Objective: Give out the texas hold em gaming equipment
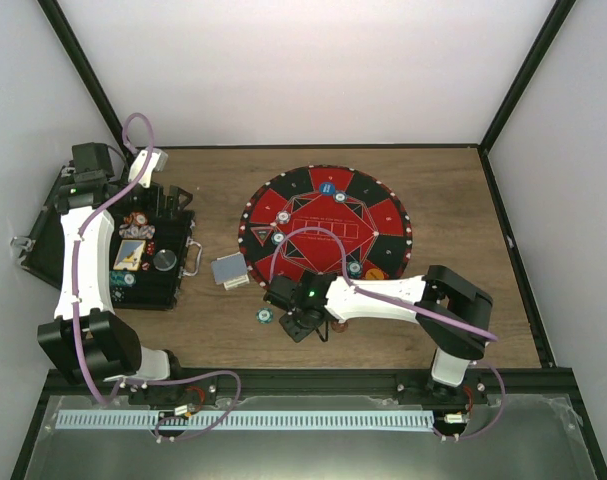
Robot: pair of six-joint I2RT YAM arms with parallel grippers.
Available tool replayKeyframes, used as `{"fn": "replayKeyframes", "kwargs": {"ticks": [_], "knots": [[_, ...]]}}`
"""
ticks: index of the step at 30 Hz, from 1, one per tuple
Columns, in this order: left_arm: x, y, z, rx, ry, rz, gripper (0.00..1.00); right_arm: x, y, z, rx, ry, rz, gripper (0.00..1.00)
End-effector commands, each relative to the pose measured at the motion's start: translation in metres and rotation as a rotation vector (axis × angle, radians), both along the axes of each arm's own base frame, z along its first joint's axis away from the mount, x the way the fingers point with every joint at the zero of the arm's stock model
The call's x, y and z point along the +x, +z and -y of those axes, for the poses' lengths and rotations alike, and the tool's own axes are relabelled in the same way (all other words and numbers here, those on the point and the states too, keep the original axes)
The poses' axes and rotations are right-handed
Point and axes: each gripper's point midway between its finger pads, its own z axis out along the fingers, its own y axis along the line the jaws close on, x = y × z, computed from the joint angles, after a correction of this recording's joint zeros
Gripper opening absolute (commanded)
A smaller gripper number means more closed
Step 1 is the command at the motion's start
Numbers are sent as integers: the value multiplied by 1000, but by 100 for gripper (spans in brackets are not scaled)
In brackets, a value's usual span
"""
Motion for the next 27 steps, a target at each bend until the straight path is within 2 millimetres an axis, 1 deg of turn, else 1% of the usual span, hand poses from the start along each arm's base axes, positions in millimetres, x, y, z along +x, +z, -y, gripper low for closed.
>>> {"fn": "replayKeyframes", "kwargs": {"ticks": [1,4,9,13,16,19,21,25,27], "knots": [[1,11,-2,10,0,30,100,2,19,-6,41,-1,29,28],[1,11,-2,11,1,29,100,3,23,-7,42,-3,34,21],[1,11,-3,12,4,28,100,5,34,-9,63,-7,47,14],[1,12,-2,11,2,28,100,9,46,-10,83,-14,58,13],[1,15,-2,13,1,36,100,24,58,-7,99,-34,80,13],[1,16,-2,13,-1,40,100,51,72,0,116,-75,110,13],[1,16,-2,12,0,39,100,76,82,7,121,-110,144,13],[2,15,-1,8,-4,39,100,140,106,27,142,-203,226,13],[3,16,-1,3,-7,39,100,175,114,39,148,-254,266,13]]}}
